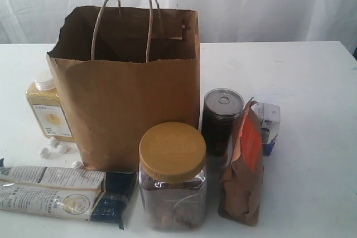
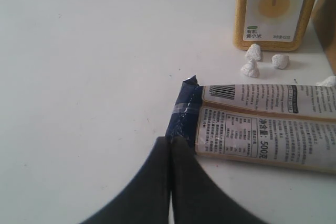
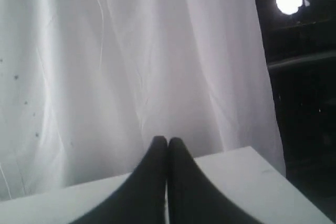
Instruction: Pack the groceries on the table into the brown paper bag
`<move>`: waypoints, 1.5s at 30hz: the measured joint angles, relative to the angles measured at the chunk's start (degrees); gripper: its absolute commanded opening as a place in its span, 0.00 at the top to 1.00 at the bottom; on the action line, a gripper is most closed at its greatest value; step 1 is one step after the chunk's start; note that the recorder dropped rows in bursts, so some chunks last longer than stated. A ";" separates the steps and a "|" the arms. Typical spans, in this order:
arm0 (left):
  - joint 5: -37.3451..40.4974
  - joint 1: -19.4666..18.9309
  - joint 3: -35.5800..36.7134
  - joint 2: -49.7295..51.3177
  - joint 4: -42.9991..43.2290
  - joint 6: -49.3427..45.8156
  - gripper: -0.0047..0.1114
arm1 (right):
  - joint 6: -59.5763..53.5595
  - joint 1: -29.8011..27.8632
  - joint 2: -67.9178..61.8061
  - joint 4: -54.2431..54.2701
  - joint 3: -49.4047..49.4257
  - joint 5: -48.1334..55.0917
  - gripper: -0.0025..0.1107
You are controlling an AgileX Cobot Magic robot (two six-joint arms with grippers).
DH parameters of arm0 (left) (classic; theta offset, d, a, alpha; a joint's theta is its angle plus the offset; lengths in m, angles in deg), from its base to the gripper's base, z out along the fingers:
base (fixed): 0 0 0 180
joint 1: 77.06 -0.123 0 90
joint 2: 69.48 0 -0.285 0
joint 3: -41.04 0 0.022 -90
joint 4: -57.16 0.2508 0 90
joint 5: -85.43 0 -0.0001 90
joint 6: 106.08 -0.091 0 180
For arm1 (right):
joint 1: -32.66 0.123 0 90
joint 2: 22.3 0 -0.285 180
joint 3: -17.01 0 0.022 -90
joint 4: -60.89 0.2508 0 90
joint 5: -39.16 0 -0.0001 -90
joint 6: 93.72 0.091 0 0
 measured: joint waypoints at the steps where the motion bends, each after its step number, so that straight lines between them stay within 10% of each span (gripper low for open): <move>1: 0.00 0.00 0.00 0.00 0.00 0.00 0.96 | 0.00 0.00 0.00 0.00 0.00 -1.59 0.98; 25: 0.00 0.00 0.00 0.00 0.00 0.00 0.96 | 27.68 0.00 0.11 0.50 -5.95 10.60 0.98; 31: 0.00 0.00 0.00 0.00 0.00 0.00 0.96 | 10.04 0.00 0.16 -4.62 -19.35 18.28 0.98; 38: 0.00 0.00 0.00 0.00 0.00 0.00 0.96 | -7.58 0.00 -9.36 -11.42 -27.94 54.16 0.98; 45: 0.00 0.00 0.00 0.00 0.00 0.00 0.96 | -12.44 0.00 -20.79 -5.89 -30.17 59.99 0.98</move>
